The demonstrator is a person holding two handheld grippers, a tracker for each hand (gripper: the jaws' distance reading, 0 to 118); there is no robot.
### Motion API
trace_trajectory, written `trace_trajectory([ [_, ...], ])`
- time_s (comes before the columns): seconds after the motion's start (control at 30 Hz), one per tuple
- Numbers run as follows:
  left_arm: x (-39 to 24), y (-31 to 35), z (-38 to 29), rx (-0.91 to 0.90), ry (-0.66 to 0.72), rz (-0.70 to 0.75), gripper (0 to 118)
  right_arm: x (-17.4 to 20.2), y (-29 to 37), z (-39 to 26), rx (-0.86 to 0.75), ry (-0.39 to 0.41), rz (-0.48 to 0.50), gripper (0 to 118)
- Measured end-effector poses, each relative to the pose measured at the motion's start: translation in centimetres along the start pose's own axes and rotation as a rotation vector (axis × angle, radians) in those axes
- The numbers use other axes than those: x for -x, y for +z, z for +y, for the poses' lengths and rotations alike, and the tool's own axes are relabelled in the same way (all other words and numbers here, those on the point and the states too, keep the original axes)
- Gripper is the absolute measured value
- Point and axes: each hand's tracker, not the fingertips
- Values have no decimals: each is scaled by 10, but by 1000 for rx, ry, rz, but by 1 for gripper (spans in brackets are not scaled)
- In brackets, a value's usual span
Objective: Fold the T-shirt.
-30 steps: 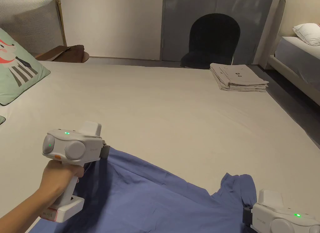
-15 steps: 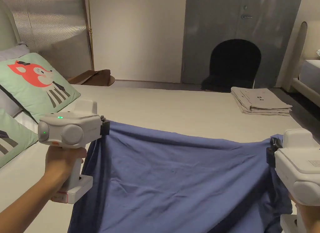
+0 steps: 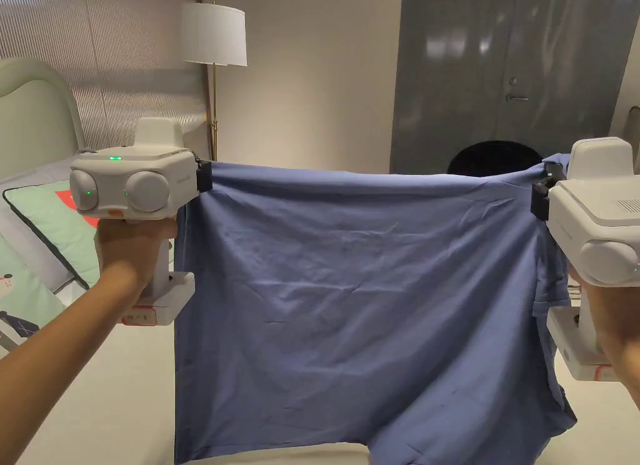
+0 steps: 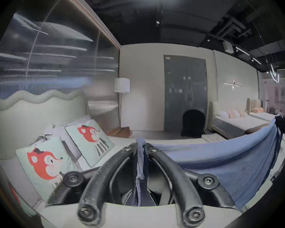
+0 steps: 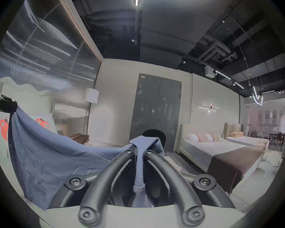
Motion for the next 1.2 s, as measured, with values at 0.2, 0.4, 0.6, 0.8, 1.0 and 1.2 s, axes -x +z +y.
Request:
trace_trajectory([
  [0.2,-5,-30,29,-85,-7,47,3,7,-32,34,-88,-14,-7,3],
  [0.4,-7,-55,37,-132,5,62,3,10,-57,45,-125,-21,-3,3],
  [0.6,-6,-87,4,-78,-4,60,3,14,-74,8,-90,-10,32,3],
  [0.8,-4,-106,-78,70,-26,49,3,24,-80,-74,61,27,72,3],
  [1.0,1,-95,-158,211,-43,34,3,24,-64,-152,232,-21,100,3],
  [1.2,9,-50,-220,320,-30,24,3,20,-21,-204,362,-87,137,3],
])
